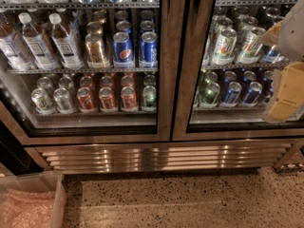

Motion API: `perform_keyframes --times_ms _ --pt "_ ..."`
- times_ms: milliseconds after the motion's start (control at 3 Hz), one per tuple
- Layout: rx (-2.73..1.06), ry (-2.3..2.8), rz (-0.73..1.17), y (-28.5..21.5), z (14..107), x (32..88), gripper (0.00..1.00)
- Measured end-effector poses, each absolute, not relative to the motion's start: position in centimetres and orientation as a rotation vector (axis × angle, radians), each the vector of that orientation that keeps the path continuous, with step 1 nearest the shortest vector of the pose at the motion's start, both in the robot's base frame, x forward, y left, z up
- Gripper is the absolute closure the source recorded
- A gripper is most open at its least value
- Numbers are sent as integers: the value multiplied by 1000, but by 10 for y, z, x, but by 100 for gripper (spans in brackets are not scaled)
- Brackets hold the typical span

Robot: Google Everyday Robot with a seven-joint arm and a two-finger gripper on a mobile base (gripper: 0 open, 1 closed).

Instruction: Open left fridge door

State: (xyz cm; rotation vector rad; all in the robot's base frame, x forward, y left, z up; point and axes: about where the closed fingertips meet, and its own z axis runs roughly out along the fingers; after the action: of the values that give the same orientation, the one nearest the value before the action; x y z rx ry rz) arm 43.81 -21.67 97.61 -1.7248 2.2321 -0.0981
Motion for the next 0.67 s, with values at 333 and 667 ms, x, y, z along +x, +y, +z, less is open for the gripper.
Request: perform_keyframes --times_ms 333,667 --pt "-1725 2232 -98 -217 976 438 0" --pt "-1723 2205 -60 -205 978 444 0"
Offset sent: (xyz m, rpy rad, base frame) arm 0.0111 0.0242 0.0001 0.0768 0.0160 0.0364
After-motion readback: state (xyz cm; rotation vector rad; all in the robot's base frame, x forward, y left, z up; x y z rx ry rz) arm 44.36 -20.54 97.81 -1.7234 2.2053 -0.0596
